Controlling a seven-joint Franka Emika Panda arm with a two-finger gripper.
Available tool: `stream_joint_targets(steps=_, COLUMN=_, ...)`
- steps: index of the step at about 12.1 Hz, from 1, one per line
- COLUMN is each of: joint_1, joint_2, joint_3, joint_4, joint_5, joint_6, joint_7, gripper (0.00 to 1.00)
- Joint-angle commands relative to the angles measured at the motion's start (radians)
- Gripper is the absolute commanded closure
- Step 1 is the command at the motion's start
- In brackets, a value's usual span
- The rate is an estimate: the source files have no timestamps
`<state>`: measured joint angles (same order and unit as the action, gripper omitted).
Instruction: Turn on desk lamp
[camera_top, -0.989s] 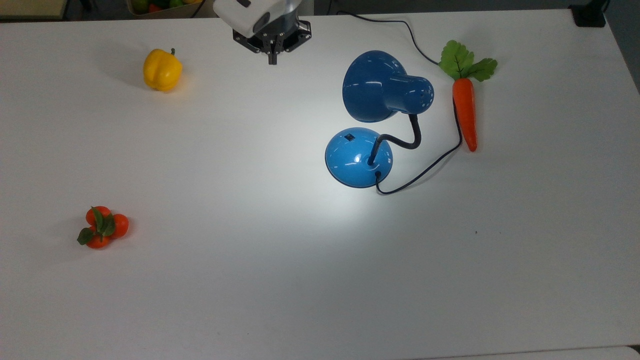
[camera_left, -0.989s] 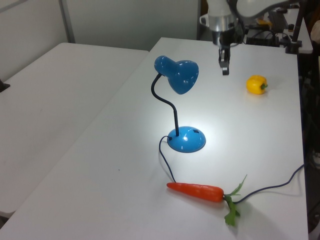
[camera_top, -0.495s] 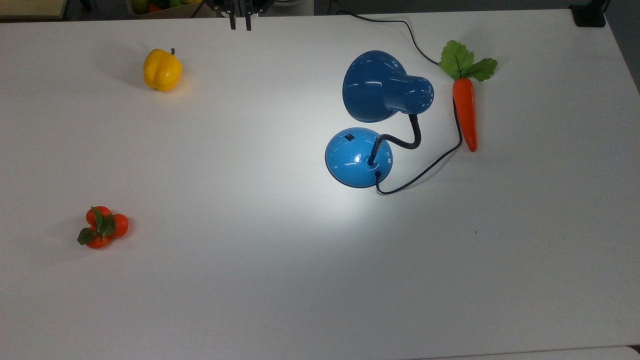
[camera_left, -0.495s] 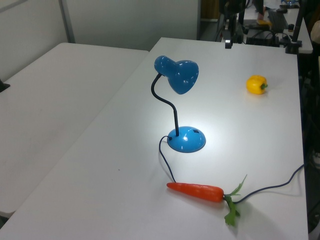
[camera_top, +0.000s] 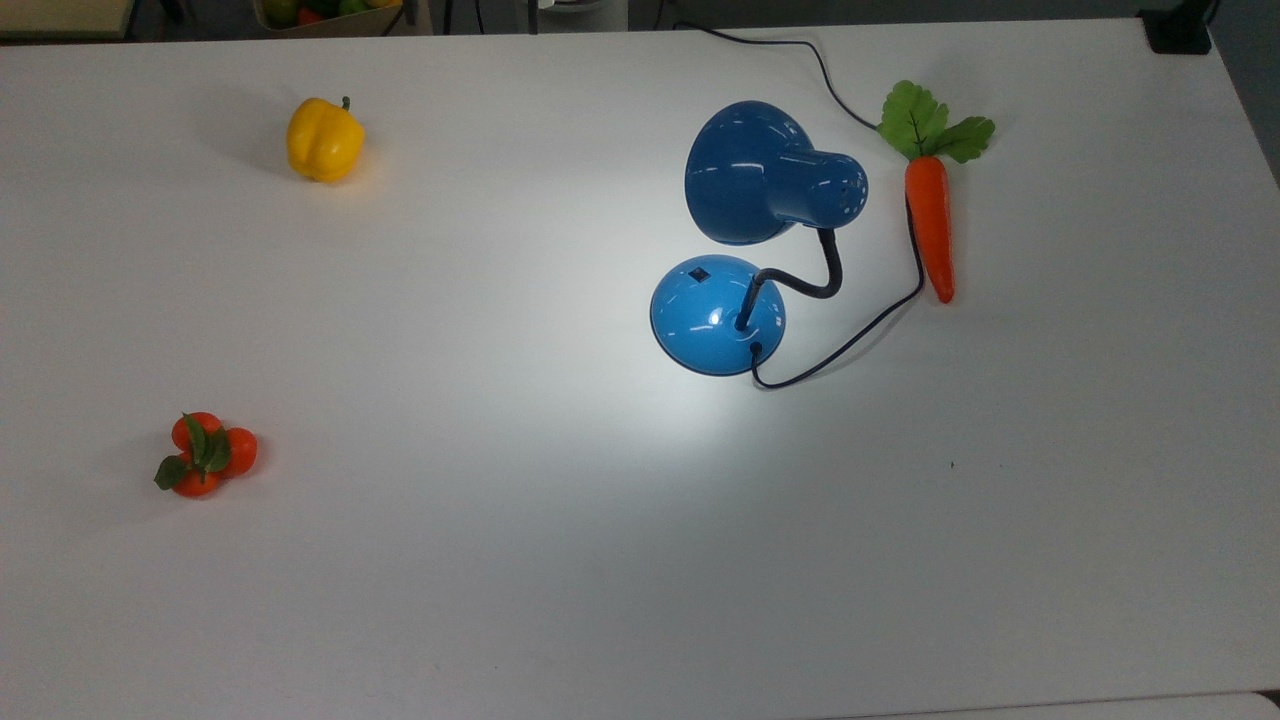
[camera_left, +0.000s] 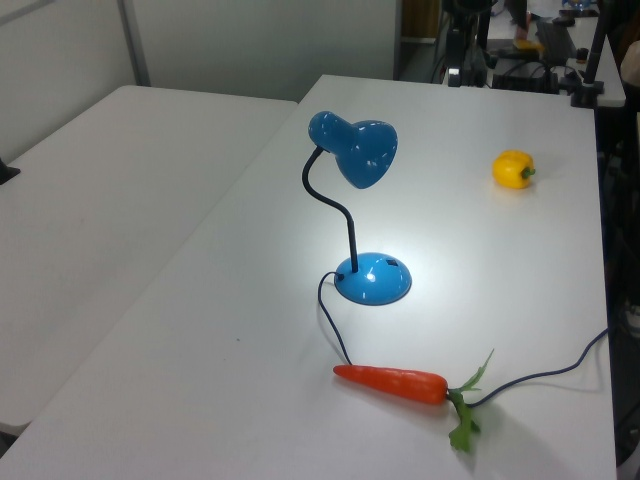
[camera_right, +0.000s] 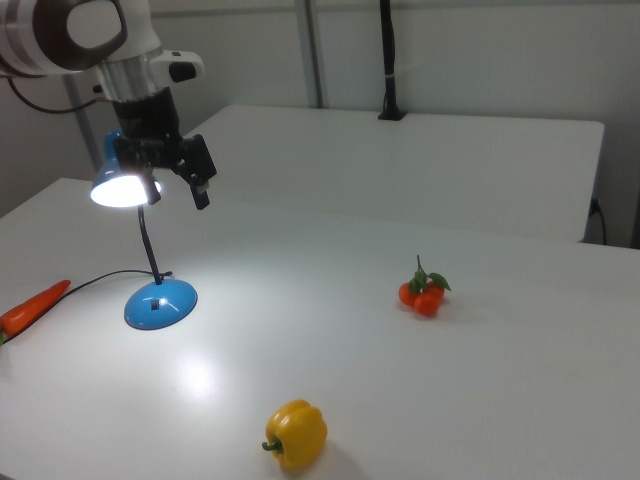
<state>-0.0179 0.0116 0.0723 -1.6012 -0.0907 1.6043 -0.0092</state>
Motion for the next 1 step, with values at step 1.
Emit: stream_joint_targets(steps=1, joint_1=-0.002, joint_2=-0.013, joint_3=0.0, joint_4=0.001, joint_5=-0.011, joint_6=-0.038, joint_7=0.021, gripper=0.0)
